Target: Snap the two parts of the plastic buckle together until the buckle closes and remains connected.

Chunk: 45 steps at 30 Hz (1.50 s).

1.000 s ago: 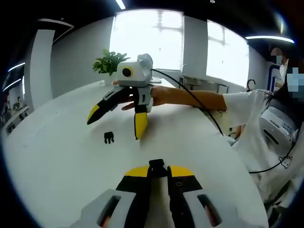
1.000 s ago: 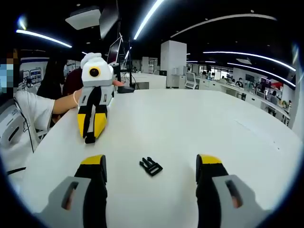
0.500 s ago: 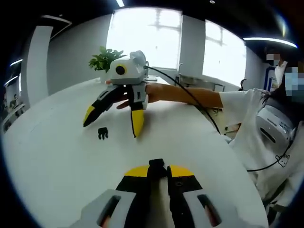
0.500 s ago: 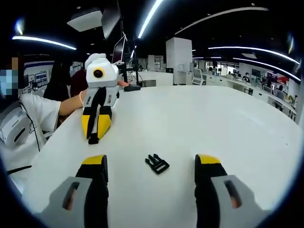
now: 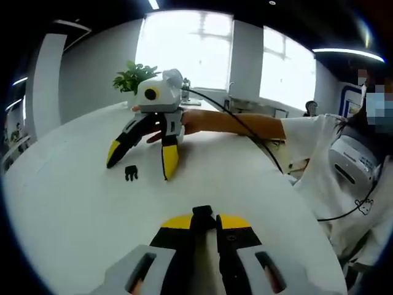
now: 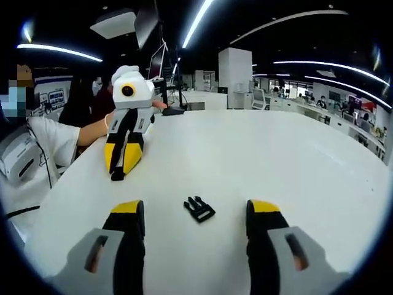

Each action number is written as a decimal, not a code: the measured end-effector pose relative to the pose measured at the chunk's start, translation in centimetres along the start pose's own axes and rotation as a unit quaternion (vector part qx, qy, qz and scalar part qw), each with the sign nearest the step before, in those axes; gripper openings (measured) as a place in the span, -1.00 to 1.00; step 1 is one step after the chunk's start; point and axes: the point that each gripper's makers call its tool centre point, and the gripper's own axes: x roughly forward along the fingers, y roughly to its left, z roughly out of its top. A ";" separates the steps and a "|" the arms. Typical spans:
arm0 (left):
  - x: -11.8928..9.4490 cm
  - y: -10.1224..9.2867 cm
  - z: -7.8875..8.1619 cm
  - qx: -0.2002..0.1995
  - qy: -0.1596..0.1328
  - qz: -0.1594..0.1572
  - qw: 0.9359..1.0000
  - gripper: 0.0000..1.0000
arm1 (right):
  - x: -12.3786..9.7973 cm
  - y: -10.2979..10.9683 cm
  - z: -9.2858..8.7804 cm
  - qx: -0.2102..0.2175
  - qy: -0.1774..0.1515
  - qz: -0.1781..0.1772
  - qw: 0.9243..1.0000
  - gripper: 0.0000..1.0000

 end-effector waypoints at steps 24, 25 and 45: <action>-0.2 0.0 0.5 0.002 -0.013 0.006 1.000 -0.75 | -0.4 1.3 -0.1 -0.021 -0.009 0.024 0.999 -0.37; -0.2 0.0 0.6 0.003 -0.014 0.006 1.000 -0.75 | -0.5 1.3 -0.1 -0.021 -0.009 0.024 0.999 -0.39; -0.4 0.1 0.4 0.002 -0.012 0.009 1.000 -0.75 | 0.2 1.6 0.1 -0.021 -0.009 0.034 0.999 -0.65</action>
